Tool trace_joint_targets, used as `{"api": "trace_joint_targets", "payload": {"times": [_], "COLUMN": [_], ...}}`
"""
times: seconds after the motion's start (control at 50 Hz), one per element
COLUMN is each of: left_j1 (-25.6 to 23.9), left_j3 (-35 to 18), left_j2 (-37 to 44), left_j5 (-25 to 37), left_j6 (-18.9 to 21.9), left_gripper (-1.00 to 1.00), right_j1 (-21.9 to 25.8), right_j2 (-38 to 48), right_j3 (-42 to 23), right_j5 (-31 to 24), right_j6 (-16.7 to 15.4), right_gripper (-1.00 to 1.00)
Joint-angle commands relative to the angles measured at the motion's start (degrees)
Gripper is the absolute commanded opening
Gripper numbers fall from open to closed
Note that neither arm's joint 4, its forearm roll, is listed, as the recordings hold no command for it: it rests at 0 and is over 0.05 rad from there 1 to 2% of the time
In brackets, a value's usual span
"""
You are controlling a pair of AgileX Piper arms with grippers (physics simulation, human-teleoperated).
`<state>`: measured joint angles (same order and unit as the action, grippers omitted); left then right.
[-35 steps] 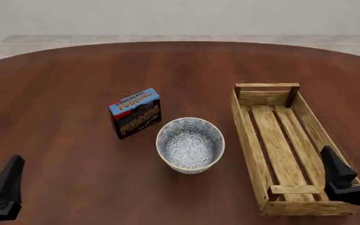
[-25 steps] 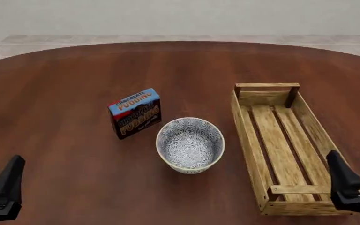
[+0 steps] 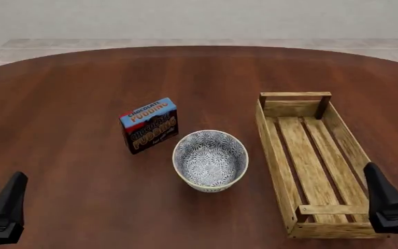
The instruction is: Pick up the bowl on the left and put it in the tray.
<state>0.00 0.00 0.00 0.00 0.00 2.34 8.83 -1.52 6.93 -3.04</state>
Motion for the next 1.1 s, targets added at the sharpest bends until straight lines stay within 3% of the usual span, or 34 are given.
{"api": "trace_joint_targets", "payload": {"times": [0.02, 0.04, 0.12, 0.18, 0.22, 0.38, 0.42, 0.5, 0.54, 1.1], "left_j1": [0.00, 0.00, 0.00, 0.00, 0.00, 0.00, 0.00, 0.00, 0.00, 0.00], "left_j3": [0.00, 0.00, 0.00, 0.00, 0.00, 0.00, 0.00, 0.00, 0.00, 0.00], "left_j2": [0.00, 0.00, 0.00, 0.00, 0.00, 0.00, 0.00, 0.00, 0.00, 0.00], "left_j5": [0.00, 0.00, 0.00, 0.00, 0.00, 0.00, 0.00, 0.00, 0.00, 0.00], "left_j6": [0.00, 0.00, 0.00, 0.00, 0.00, 0.00, 0.00, 0.00, 0.00, 0.00], "left_gripper": [1.00, 1.00, 1.00, 1.00, 1.00, 1.00, 1.00, 1.00, 1.00, 1.00], "right_j1": [2.54, 3.06, 4.45, 5.17, 5.94, 9.69, 11.42, 13.56, 14.92, 21.13], "right_j2": [5.21, 7.33, 12.04, 13.02, 15.33, 18.79, 18.92, 20.26, 21.90, 31.96], "right_j3": [-1.39, -1.72, -3.05, -3.62, -4.21, -5.96, -6.13, -7.26, -7.89, -14.41], "right_j5": [3.52, 4.44, 6.39, 6.73, 7.33, 7.17, 6.79, 5.77, 5.54, 5.52], "right_j6": [-0.83, 0.83, 2.50, 1.70, 2.99, 1.94, 0.04, 0.84, 3.20, 3.20], "right_gripper": [1.00, 1.00, 1.00, 1.00, 1.00, 1.00, 1.00, 1.00, 1.00, 1.00]}}
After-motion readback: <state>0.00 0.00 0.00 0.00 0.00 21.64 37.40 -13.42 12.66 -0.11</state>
